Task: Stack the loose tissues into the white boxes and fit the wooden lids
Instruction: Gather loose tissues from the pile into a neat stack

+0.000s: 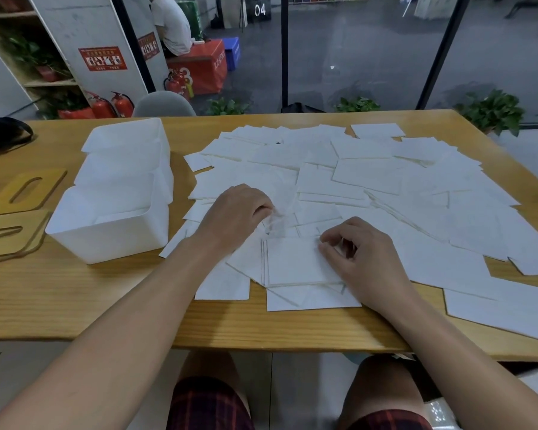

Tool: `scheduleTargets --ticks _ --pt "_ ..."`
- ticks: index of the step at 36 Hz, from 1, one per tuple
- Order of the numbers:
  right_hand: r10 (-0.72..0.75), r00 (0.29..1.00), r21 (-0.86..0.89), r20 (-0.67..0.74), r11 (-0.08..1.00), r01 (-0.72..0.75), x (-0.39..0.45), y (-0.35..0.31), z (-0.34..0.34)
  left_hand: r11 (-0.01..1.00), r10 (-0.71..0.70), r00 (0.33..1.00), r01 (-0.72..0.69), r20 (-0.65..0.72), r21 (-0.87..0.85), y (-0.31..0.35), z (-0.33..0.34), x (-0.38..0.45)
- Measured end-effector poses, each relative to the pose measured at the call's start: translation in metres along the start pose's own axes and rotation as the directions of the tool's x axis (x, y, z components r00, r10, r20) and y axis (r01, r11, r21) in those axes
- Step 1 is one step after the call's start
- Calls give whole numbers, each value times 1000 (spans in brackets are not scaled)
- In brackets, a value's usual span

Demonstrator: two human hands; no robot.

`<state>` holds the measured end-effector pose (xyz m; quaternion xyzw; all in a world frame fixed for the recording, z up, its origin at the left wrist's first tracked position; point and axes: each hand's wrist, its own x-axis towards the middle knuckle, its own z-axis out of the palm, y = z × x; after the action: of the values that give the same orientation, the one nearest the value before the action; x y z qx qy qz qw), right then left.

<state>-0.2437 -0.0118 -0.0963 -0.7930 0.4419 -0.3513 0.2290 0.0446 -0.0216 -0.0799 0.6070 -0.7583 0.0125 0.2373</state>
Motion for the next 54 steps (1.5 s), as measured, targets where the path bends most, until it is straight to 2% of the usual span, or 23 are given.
scheduleTargets --ticks 5,9,13,17,20,24,27,31,34,40,48,54 --pt "-8 1000 -14 -16 1000 8 -1 -1 0 1000 9 1000 -9 -8 -1 3 1 1" --pt "-22 994 -38 -108 999 18 -3 1 -1 998 62 994 -61 -91 13 13 -3 -2" --pt "-123 984 -101 -130 989 110 -4 -4 2 982 185 973 -178 -135 63 39 -8 -11" --pt "-213 958 -144 -193 972 187 2 -9 6 978 204 971 -206 -124 -6 63 -8 -25" --pt "-201 949 -115 -242 977 178 3 -9 7 983 116 989 -127 -86 -135 64 -3 -34" --pt "-84 964 56 -253 993 101 3 -9 -1 963 -13 999 2 -37 -269 51 0 -44" --pt "-54 961 159 -272 982 100 3 -9 -9 956 -60 994 32 -87 -292 43 0 -45" --pt "22 963 217 -270 975 38 3 -10 -16 950 -65 981 6 -180 -312 46 -5 -43" --pt "37 961 262 -273 964 37 3 -13 -19 895 -111 979 23 -173 -446 53 -10 -45" --pt "89 968 365 -235 931 3 2 -9 -18 753 -246 967 152 -60 -640 59 -7 -59" --pt "150 976 172 -156 977 -123 -1 10 -7 842 -247 969 225 21 -490 62 5 -71" --pt "108 983 0 -147 994 -110 -4 10 -4 891 -259 965 253 36 -377 59 3 -70"
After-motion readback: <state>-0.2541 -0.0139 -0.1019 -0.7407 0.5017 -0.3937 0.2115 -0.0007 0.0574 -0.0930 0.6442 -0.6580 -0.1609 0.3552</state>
